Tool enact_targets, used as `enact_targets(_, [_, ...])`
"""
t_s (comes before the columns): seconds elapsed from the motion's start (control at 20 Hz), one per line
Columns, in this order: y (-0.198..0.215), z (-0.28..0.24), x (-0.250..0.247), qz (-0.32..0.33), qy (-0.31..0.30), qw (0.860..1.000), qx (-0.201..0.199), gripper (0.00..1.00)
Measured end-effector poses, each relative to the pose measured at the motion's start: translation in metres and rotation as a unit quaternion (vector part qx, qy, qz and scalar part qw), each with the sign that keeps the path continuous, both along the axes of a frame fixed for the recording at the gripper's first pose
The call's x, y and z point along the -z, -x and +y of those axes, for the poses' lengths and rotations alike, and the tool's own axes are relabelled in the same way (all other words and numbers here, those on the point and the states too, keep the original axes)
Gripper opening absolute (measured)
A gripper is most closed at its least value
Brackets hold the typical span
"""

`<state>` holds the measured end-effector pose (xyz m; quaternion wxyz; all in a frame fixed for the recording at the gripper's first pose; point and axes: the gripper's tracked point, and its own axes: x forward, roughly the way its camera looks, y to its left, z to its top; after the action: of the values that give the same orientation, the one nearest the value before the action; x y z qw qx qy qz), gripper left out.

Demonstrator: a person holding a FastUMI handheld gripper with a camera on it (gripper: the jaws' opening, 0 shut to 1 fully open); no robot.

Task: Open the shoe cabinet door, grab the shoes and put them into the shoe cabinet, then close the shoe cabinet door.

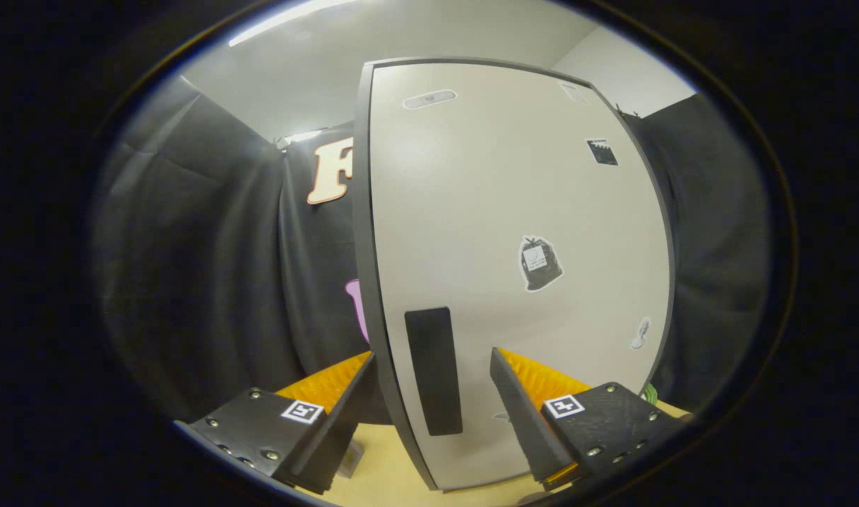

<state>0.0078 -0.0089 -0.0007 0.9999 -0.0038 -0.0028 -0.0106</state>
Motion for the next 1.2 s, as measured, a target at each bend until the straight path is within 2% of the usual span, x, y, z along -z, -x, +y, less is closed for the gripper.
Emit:
enact_targets(0.05, [-0.002,0.0,0.001,0.001,0.0,1.0,0.0,0.98])
enact_targets(0.35, [-0.01,0.002,0.003,-0.002,0.001,1.0,-0.004,0.65])
enact_targets(0.5, [-0.015,0.0,0.007,0.002,0.002,1.0,0.002,0.63])
enact_targets(0.65, [-0.017,-0.001,0.008,0.002,0.002,1.0,0.001,0.39])
enact_targets(0.8, [-0.015,-0.002,0.007,0.0,0.01,1.0,0.003,0.34])
enact_targets(0.85, [-0.015,-0.002,0.007,0.0,0.011,1.0,0.004,0.29])
enact_targets(1.2, [0.008,-0.006,0.004,-0.001,0.01,1.0,0.0,0.29])
